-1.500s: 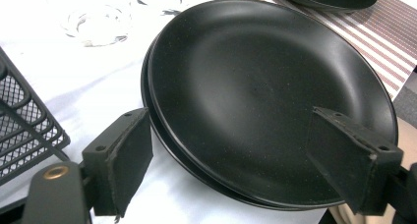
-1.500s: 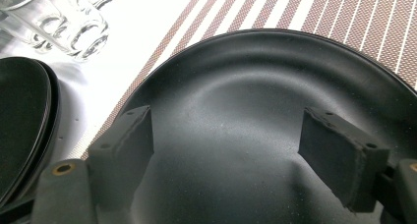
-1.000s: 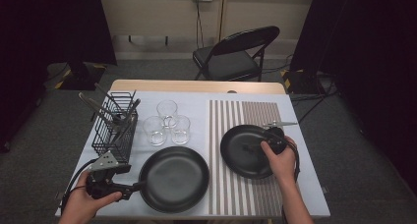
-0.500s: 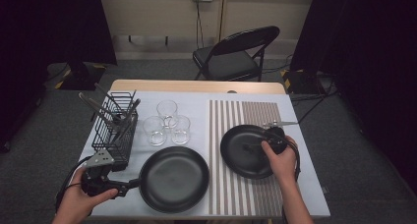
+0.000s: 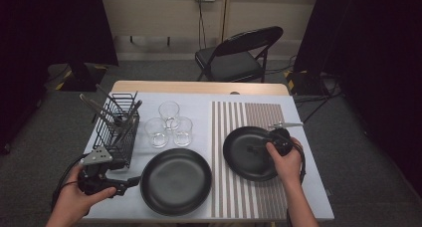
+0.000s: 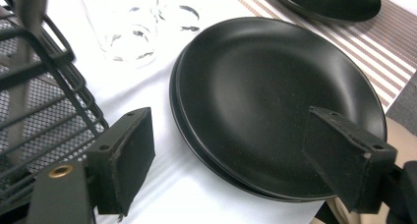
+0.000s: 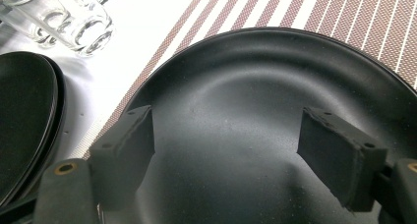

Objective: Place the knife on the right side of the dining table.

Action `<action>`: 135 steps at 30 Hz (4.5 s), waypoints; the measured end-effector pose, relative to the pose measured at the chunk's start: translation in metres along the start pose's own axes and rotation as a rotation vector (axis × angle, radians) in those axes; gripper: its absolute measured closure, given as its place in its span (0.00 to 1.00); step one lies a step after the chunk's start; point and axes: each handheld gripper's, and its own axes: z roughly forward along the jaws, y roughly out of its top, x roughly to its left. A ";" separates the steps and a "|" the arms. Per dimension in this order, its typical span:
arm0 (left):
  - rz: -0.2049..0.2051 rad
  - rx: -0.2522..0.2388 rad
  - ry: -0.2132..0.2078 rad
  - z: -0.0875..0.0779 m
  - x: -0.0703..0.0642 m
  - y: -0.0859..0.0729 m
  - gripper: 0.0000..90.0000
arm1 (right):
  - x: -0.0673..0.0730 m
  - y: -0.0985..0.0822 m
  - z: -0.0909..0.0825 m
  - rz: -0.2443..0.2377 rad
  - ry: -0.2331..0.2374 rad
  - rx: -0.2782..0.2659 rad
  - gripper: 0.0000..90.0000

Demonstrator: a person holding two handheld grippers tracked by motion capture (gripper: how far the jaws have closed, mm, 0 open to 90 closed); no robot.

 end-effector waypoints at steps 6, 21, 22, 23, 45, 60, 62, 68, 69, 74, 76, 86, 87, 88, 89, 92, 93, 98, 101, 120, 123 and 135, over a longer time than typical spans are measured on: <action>0.001 0.013 -0.003 -0.003 0.002 0.005 0.21 | 0.001 0.001 -0.001 0.000 0.002 -0.004 0.23; 0.009 0.011 -0.001 -0.011 0.006 0.018 0.21 | 0.002 0.001 -0.003 -0.011 -0.016 -0.006 0.24; 0.008 0.010 -0.001 -0.011 0.006 0.019 0.21 | 0.001 0.001 -0.003 -0.012 -0.014 -0.008 0.24; 0.006 0.014 -0.002 -0.012 0.006 0.019 0.21 | 0.001 0.001 -0.004 -0.013 -0.015 -0.012 0.24; -0.007 0.009 -0.011 -0.022 0.010 0.029 0.23 | 0.000 -0.001 -0.003 -0.010 -0.011 0.003 0.24; -0.006 0.020 -0.004 -0.026 0.012 0.038 0.27 | -0.001 -0.002 -0.004 0.000 -0.004 0.002 0.24; -0.009 0.019 -0.004 -0.026 0.012 0.039 0.27 | -0.001 -0.002 -0.004 0.002 -0.002 0.002 0.24; -0.019 0.024 0.011 -0.028 0.017 0.042 0.29 | -0.002 -0.003 -0.003 0.000 -0.004 0.004 0.24; -0.019 0.028 0.017 -0.029 0.018 0.042 0.30 | -0.002 -0.003 -0.003 0.000 -0.004 0.004 0.24; -0.022 0.019 0.022 -0.031 0.019 0.046 0.32 | -0.002 -0.002 -0.003 -0.001 -0.002 0.003 0.24; -0.005 0.024 0.033 -0.032 0.021 0.049 0.33 | -0.002 -0.002 -0.003 0.000 -0.001 0.004 0.24; 0.000 0.017 0.044 -0.030 0.024 0.056 0.38 | -0.004 -0.004 -0.002 0.009 0.007 0.009 0.24; 0.000 0.013 0.048 -0.030 0.024 0.057 0.38 | -0.005 -0.004 -0.002 0.011 0.007 0.009 0.24; 0.006 0.014 0.049 -0.030 0.024 0.058 0.39 | -0.005 -0.004 -0.002 0.013 0.007 0.010 0.24; 0.005 0.007 0.050 -0.029 0.024 0.059 0.40 | -0.005 -0.004 -0.002 0.012 0.006 0.008 0.24; 0.011 0.011 0.057 -0.030 0.025 0.061 0.42 | -0.005 -0.004 -0.002 0.011 0.008 0.006 0.24; 0.014 0.013 0.062 -0.030 0.026 0.061 0.42 | -0.005 -0.004 -0.002 0.008 0.008 0.004 0.24; 0.013 0.006 0.076 -0.029 0.029 0.063 0.45 | -0.005 -0.004 -0.003 0.010 0.007 0.004 0.24; 0.018 0.008 0.083 -0.028 0.030 0.064 0.46 | -0.005 -0.003 -0.004 0.009 0.008 0.000 0.24; 0.035 0.003 0.104 -0.026 0.038 0.068 0.48 | -0.005 -0.003 -0.005 0.011 0.009 0.001 0.24; 0.034 0.003 0.102 -0.025 0.039 0.068 0.49 | -0.005 -0.004 -0.005 0.011 0.009 0.002 0.24; 0.032 -0.003 0.118 -0.025 0.044 0.066 0.50 | -0.003 -0.004 -0.004 0.010 0.010 0.008 0.24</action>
